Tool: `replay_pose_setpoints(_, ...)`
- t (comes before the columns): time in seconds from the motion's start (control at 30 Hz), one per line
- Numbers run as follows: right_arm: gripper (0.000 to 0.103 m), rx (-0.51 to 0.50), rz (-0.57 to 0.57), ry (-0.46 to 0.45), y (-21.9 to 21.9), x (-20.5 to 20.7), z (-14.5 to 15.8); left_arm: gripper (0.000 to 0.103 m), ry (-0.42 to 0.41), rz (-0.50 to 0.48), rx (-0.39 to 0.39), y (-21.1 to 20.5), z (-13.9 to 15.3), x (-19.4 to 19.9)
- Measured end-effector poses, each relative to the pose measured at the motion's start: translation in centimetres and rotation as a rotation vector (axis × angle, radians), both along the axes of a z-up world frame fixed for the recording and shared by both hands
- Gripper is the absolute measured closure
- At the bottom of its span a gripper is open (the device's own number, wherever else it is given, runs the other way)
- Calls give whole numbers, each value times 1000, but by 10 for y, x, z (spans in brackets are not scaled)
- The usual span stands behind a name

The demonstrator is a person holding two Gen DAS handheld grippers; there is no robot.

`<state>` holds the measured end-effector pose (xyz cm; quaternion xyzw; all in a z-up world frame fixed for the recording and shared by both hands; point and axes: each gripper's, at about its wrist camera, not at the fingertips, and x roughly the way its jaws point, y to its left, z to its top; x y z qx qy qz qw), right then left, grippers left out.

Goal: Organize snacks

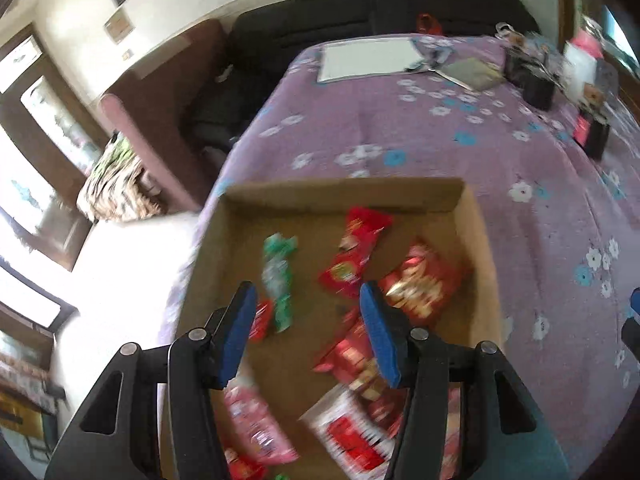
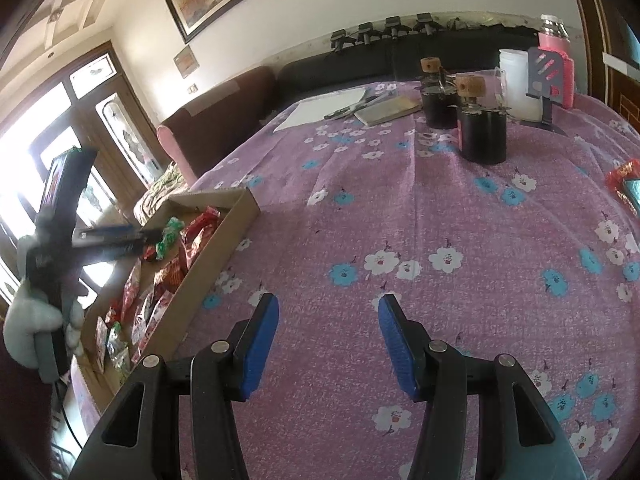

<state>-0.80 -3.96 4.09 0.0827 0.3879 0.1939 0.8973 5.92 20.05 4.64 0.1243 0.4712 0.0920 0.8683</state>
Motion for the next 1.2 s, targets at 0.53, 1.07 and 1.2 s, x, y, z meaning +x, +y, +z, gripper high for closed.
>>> replay_pose_setpoints(0.53,49,-18,-4,8,3,-1,-5,35,-79,123,124,53,26,-89)
replay_pose_setpoints(1.07,49,-79,-18,-41,8,-8,-8,34,-453,117,6,33,77,-175)
replay_pose_setpoints(1.2,49,-119,-43,-86,11,-15,-3,0,-809,144,-6,26,112,-251)
